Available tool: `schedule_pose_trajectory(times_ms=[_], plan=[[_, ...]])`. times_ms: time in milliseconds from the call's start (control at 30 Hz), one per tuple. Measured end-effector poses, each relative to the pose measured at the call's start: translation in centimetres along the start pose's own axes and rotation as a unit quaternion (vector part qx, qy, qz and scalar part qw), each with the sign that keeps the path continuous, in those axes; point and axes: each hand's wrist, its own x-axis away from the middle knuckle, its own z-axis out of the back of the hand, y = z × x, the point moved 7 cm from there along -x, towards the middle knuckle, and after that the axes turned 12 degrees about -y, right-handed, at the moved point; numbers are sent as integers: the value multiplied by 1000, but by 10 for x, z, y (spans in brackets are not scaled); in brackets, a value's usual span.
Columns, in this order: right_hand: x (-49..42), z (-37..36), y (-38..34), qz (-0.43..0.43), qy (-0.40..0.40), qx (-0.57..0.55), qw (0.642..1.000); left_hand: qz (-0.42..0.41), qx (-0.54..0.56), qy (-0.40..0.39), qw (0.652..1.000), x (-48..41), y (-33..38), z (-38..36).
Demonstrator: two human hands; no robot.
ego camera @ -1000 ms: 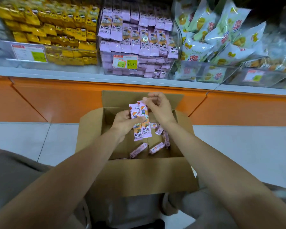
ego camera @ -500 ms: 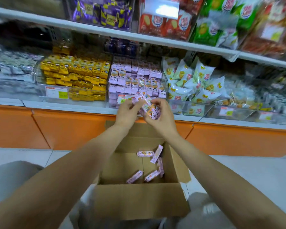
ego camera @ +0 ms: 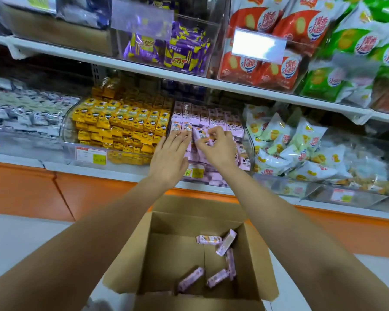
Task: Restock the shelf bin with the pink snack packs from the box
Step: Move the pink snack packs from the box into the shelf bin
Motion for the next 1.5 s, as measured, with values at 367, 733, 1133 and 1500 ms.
schedule_pose_trajectory(times_ms=[367,733,1133,1500], plan=[[13,-2,7,67,-57,38,995,-21,17,66,997,13,2,-3],[135,-97,86,85,-222,-21,971,23,2,8,1000,113,-11,-115],[242,-272,287,-157,-601,132,772,69,25,-222,972,188,-60,-279],[252,-293,309,-171,-646,161,726,90,71,-200,973,188,-59,-277]])
